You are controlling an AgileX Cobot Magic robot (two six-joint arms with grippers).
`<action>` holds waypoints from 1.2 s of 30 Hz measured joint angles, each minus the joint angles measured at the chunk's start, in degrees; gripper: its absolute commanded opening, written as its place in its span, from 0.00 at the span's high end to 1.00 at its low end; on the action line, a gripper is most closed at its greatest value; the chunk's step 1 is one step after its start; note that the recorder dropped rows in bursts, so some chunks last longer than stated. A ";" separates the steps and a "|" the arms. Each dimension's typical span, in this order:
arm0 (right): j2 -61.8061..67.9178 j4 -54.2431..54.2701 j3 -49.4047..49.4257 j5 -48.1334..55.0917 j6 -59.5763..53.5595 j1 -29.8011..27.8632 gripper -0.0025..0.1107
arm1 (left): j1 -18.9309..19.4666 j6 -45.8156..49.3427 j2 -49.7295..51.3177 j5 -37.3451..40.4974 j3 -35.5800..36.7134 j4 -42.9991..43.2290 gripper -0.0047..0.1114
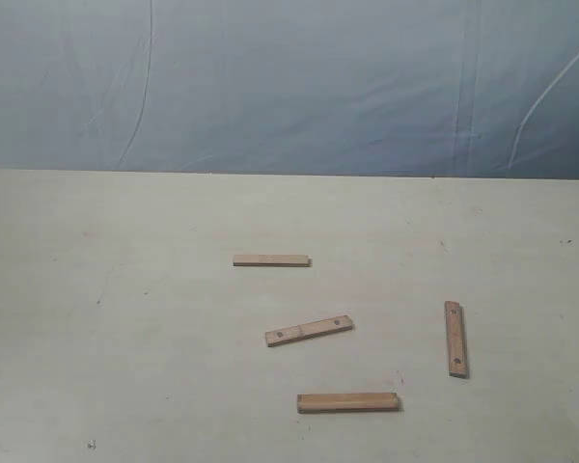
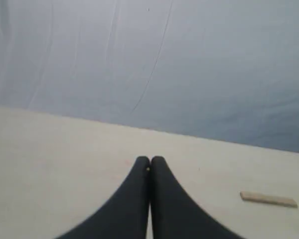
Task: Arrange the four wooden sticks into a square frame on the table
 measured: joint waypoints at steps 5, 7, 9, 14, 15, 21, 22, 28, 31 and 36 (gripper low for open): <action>0.00 0.00 0.00 0.00 0.00 0.00 0.99 | 0.00 0.00 0.00 -18.93 0.00 1.23 0.96; 0.00 0.00 0.00 0.00 0.00 0.00 0.99 | 0.00 -1.27 -0.12 -30.67 0.00 1.33 0.96; 0.00 0.00 0.00 0.00 0.00 0.00 0.99 | 0.00 -4.12 -0.12 -43.24 0.00 1.33 0.96; 0.00 0.00 0.00 0.00 0.00 0.00 0.99 | 0.00 -12.75 0.40 -51.94 -4.21 3.51 0.96; 0.00 0.00 0.00 0.00 0.00 0.00 0.99 | 0.00 -13.47 1.07 -51.18 -6.48 4.54 0.96; 0.00 0.00 0.00 0.00 0.00 0.00 0.99 | 0.00 -14.82 14.17 -47.22 -22.12 13.98 0.96; 0.00 0.00 0.00 0.00 0.00 0.00 0.99 | 0.00 -14.67 17.34 -44.61 -25.43 14.78 0.96; 0.00 0.00 0.00 0.00 0.00 0.00 0.99 | -0.76 -17.60 37.06 -16.95 -43.72 25.61 0.96; 0.00 0.00 0.00 0.00 0.00 0.00 0.99 | -4.50 -20.18 45.51 -1.33 -49.52 34.19 0.96; 0.00 0.00 0.00 0.00 0.00 0.00 0.99 | -13.53 -7.91 61.10 22.59 -59.36 33.38 0.96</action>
